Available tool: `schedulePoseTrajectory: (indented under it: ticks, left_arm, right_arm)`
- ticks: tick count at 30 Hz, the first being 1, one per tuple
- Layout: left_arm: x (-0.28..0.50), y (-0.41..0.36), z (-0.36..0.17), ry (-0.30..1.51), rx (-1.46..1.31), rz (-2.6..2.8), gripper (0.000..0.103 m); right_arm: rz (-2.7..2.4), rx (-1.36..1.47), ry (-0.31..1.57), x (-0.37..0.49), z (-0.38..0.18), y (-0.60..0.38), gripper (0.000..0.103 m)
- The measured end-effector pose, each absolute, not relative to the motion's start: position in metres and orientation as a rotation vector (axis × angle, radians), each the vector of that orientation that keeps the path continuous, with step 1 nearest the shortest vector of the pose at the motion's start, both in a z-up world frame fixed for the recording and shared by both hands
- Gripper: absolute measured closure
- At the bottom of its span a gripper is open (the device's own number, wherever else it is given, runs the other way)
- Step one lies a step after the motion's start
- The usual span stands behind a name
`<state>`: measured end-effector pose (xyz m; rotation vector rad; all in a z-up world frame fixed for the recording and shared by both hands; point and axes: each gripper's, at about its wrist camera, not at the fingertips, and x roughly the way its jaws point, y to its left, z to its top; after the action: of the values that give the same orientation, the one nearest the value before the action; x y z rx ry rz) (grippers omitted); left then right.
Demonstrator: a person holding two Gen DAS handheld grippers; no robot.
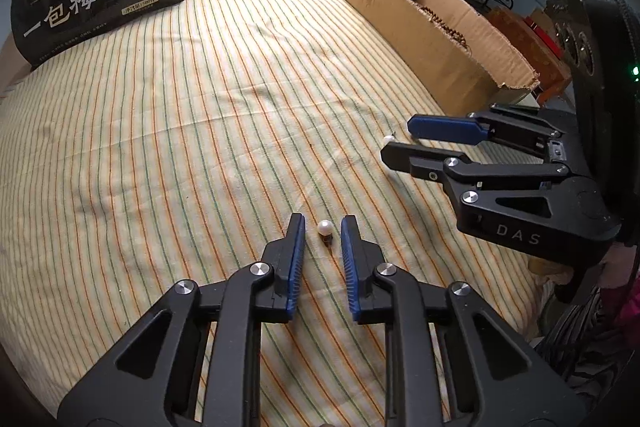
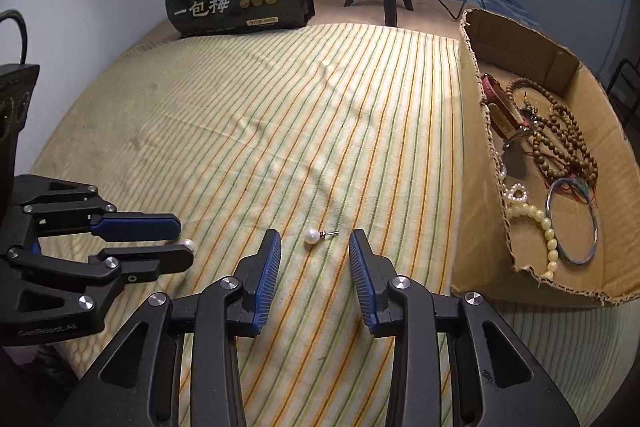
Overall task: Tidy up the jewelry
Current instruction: 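Grasp one pearl earring with the left tool while the right tool grasps the other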
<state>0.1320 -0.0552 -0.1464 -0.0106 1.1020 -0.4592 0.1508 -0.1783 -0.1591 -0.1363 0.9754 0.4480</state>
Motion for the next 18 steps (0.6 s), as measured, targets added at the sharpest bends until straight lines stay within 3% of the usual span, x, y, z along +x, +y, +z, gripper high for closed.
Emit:
schedulePoseTrajectory:
  ticks: [13, 18]
  left_arm:
    - [0.135, -0.059, -0.153, 1.114, 0.016, -0.458, 0.096]
    - [0.135, -0.058, -0.153, 1.11, 0.021, -0.454, 0.096]
  right_arm:
    - [0.426, -0.147, 0.983, 0.158, -0.166, -0.174, 0.074]
    - [0.423, -0.168, 0.978, 0.16, -0.17, -0.169, 0.086]
